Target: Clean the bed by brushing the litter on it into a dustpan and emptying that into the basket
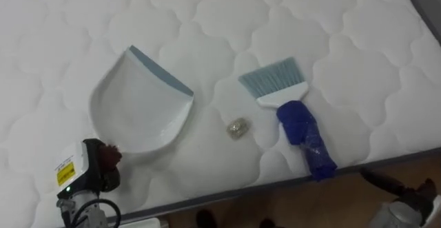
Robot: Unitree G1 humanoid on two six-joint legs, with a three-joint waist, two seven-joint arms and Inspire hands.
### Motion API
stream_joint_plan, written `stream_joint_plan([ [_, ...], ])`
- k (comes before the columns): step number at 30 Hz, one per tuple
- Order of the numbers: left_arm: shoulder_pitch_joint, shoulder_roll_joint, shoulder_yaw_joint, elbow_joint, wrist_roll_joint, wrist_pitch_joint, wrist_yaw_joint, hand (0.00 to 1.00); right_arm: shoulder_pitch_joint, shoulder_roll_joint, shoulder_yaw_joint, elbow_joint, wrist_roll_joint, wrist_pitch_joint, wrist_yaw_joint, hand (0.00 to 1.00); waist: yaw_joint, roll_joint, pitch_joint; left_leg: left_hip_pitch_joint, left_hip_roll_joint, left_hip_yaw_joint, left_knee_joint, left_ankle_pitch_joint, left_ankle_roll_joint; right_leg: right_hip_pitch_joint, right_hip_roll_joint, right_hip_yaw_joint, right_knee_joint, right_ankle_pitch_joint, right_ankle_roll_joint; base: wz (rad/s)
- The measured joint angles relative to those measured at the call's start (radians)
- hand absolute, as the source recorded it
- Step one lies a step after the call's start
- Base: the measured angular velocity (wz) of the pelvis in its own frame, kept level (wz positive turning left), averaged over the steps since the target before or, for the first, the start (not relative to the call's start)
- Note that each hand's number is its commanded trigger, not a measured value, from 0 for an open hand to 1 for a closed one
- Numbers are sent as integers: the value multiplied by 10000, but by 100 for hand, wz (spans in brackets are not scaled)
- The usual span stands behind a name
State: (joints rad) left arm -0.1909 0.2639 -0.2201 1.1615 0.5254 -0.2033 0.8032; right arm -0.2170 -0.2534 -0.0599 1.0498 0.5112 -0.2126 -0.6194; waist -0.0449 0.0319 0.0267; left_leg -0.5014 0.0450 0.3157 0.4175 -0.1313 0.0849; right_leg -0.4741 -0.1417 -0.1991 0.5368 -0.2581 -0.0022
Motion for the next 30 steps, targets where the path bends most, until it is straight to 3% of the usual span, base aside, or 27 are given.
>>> stream_joint_plan([
  [3, -21, 57, -380, -23, -24, -24, 16, 100, -197, -19, 36, -226, -530, -72, -443, 0, 7, 7, 5, -111, 31, -24, 90, -47, 20, -33, -68, -78, 18, -6, 3, 7],
  [7, -249, 70, -667, -41, -11, -232, 14, 100, -656, -287, 713, -484, -1236, -274, -633, 0, 223, -10, 99, -300, 15, 37, 221, -101, 57, -328, -131, 58, 334, -43, 49, -3],
  [11, -273, 81, -796, -75, -87, -379, -139, 100, -856, -288, 978, -888, -1440, -439, -626, 0, 273, 2, 157, -305, -37, 23, 232, -125, 85, -355, -190, 26, 352, -99, 50, 2],
  [17, -188, 251, -809, -544, -479, -556, -894, 100, -1096, -283, 1179, -1398, -2445, -881, -539, 0, 273, -5, 162, -773, 3, 20, 462, -172, 164, -692, -231, -33, 389, -164, 79, 3],
  [21, -92, 286, -961, -441, -660, -952, -1304, 100, -1069, -227, 1369, -2006, -2781, -1003, -574, 0, 375, 0, 162, -815, 21, 71, 575, -336, 202, -700, -209, 13, 366, -132, 136, -3],
  [24, -89, 286, -963, -449, -866, -1154, -1648, 100, -1067, -229, 1369, -2252, -3242, -1353, -799, 0, 551, 5, 158, -813, 10, 73, 544, -368, 209, -683, -154, 6, 343, -112, 173, -2],
  [30, 241, 285, -977, -460, -1637, -1262, -2092, 100, -1041, -233, 1396, -3214, -3509, -1723, -1213, 0, 652, 31, 141, -820, 14, 73, 487, -375, 200, -716, -166, -69, 328, -106, 181, 0],
])
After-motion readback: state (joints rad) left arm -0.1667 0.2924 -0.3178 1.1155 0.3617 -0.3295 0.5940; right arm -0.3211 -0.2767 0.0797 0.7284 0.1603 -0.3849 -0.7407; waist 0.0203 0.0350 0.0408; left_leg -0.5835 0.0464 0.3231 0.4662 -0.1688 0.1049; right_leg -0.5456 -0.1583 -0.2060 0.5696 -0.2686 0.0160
